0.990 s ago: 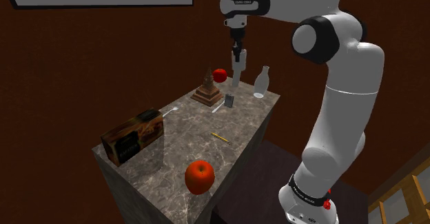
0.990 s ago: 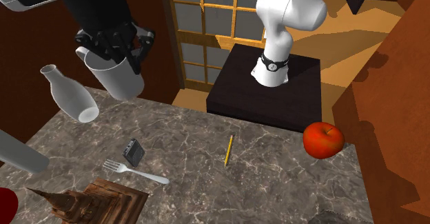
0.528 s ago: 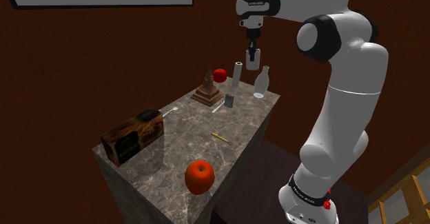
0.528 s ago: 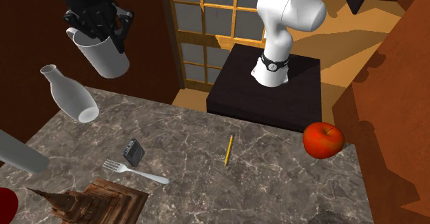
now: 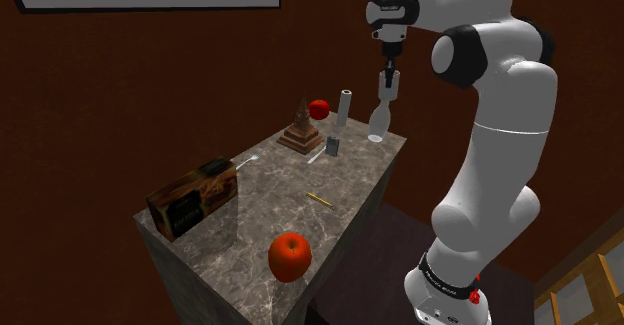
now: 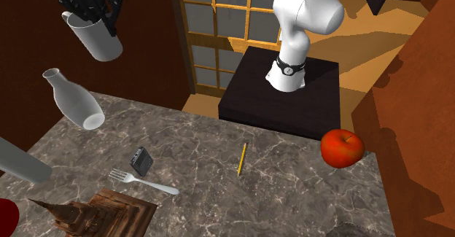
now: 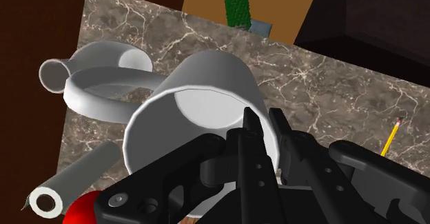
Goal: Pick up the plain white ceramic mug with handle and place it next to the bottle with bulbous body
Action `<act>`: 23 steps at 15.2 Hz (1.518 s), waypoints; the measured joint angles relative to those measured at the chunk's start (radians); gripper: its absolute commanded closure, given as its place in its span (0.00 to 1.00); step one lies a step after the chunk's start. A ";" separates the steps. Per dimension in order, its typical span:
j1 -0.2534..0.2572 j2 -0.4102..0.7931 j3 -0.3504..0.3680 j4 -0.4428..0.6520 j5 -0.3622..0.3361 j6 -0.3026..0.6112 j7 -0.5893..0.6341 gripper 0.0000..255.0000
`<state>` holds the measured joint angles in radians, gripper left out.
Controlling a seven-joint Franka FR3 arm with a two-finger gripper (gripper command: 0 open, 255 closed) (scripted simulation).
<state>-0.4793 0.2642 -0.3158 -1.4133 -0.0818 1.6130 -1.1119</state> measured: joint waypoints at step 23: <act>-0.044 0.031 -0.019 -0.231 0.009 0.269 -0.044 1.00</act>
<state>-0.5237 0.2956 -0.3352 -1.6447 -0.0733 1.8816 -1.1555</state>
